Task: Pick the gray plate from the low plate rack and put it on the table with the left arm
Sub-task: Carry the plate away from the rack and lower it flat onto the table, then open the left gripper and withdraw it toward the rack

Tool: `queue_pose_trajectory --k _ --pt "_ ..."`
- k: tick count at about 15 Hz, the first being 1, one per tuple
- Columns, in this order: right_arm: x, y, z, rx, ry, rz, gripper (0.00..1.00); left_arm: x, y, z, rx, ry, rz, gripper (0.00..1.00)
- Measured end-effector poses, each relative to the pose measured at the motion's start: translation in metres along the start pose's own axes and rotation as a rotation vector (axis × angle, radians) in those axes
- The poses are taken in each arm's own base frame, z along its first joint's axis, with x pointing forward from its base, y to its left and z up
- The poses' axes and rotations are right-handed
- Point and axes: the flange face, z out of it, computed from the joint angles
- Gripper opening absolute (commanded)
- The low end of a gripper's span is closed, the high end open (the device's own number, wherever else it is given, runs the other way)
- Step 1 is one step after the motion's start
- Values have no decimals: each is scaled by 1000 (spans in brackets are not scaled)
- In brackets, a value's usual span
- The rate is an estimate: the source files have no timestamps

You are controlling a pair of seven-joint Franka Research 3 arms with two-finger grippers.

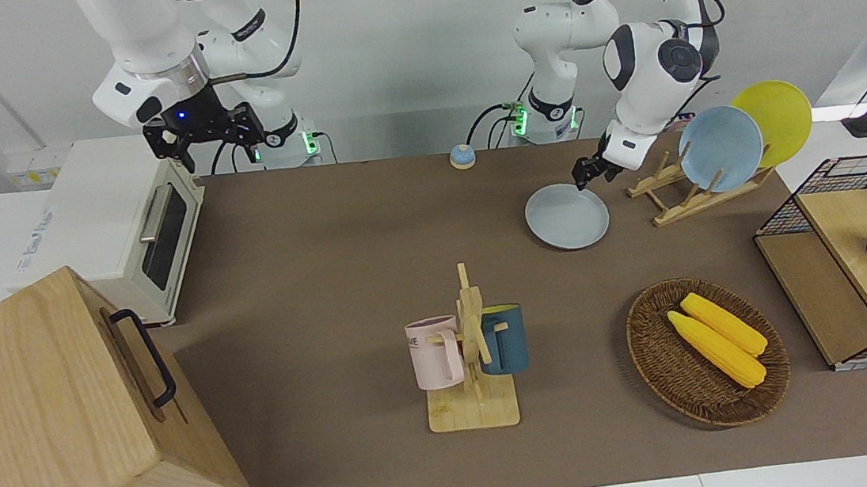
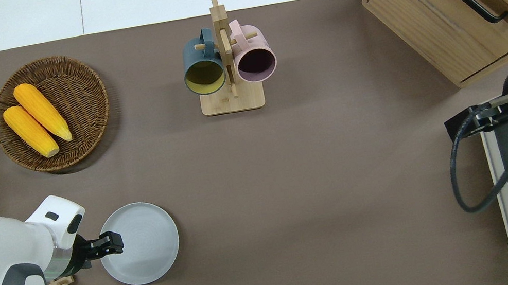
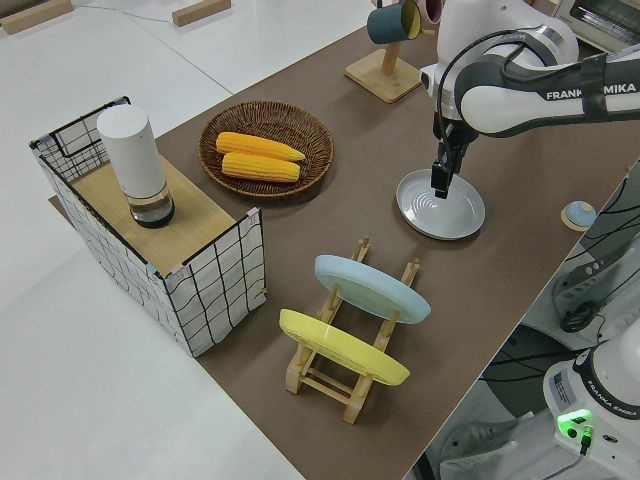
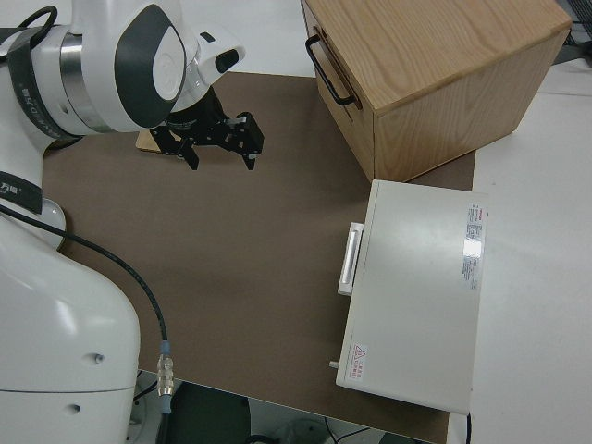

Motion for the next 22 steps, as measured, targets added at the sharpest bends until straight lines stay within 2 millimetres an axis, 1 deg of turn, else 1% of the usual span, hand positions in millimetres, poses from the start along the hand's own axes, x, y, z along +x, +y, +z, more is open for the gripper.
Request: queue_pose_trajectory --k 1,4,6,9,13,16,18,22 --pt "0 0 0 0 0 0 983 0 0 0 0 2 0 994" --pt "0 0 0 0 0 0 983 4 0 -8 14 30 10 995" --pt "0 0 0 0 0 0 983 9 -1 -24 34 67 22 998" --pt "0 0 0 0 0 0 983 17 -2 -60 71 111 36 998" --pt "0 0 0 0 0 0 983 20 -7 -129 74 143 17 995" --pt "0 0 0 0 0 0 983 18 -10 -168 70 172 10 995" --pt "0 0 0 0 0 0 983 17 -8 -184 66 193 11 998" --pt "0 0 0 0 0 0 983 10 -4 -206 71 195 29 1000"
